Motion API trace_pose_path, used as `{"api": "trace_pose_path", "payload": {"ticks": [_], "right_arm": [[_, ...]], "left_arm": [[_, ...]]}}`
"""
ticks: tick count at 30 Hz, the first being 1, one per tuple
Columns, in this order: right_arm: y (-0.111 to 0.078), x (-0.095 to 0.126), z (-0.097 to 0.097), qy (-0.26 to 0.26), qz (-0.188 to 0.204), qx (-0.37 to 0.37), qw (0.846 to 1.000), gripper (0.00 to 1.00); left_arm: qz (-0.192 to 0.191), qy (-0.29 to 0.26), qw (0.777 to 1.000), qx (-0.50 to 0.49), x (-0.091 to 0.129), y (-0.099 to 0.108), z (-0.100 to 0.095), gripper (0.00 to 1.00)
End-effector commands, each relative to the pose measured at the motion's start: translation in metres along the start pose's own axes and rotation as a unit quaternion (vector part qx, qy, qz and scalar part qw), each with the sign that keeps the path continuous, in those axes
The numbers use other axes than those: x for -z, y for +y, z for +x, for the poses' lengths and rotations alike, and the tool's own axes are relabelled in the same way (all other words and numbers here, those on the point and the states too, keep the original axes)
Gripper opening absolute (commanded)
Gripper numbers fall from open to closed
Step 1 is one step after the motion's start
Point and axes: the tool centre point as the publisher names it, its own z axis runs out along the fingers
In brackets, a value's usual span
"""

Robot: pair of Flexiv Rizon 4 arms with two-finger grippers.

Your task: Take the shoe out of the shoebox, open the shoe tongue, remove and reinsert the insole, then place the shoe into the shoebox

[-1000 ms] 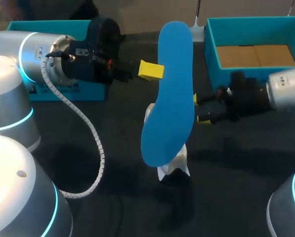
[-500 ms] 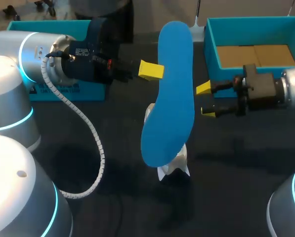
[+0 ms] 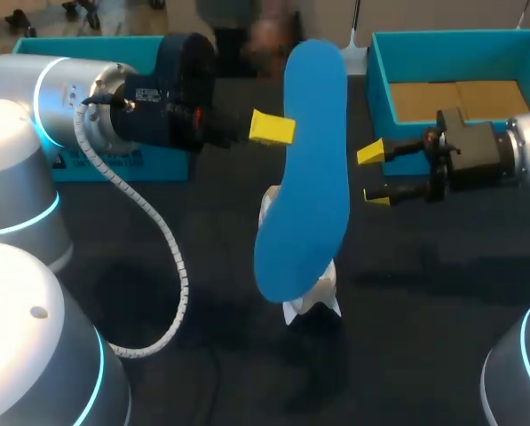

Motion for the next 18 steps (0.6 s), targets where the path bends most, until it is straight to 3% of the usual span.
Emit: {"api": "trace_pose_path", "payload": {"ticks": [1, 6, 9, 10, 13, 16, 17, 18], "right_arm": [[0.0, -0.001, 0.0, -0.001, 0.0, -0.001, 1.0, 1.0], [0.0, -0.001, 0.0, -0.001, 0.0, -0.001, 1.0, 1.0], [0.0, -0.001, 0.0, -0.001, 0.0, -0.001, 1.0, 1.0], [0.0, -0.001, 0.0, -0.001, 0.0, -0.001, 1.0, 1.0], [0.0, -0.001, 0.0, -0.001, 0.0, -0.001, 1.0, 1.0], [0.0, -0.001, 0.0, -0.001, 0.0, -0.001, 1.0, 1.0], [0.0, -0.001, 0.0, -0.001, 0.0, -0.001, 1.0, 1.0], [0.0, -0.001, 0.0, -0.001, 0.0, -0.001, 1.0, 1.0]], "left_arm": [[-0.035, -0.003, 0.997, -0.074, 0.009, -0.001, 0.001, 0.0], [-0.072, -0.038, 0.98, -0.18, 0.022, -0.003, -0.002, 0.0], [-0.131, -0.077, 0.95, -0.273, 0.032, 0.0, -0.012, 0.0], [-0.135, -0.079, 0.944, -0.29, 0.035, 0.001, -0.015, 0.0], [-0.165, -0.093, 0.908, -0.373, 0.042, 0.004, -0.024, 0.0], [-0.214, -0.112, 0.85, -0.468, 0.047, 0.007, -0.036, 0.0], [-0.214, -0.112, 0.839, -0.487, 0.048, 0.008, -0.039, 0.0], [-0.238, -0.116, 0.808, -0.526, 0.049, 0.009, -0.043, 0.0]]}}
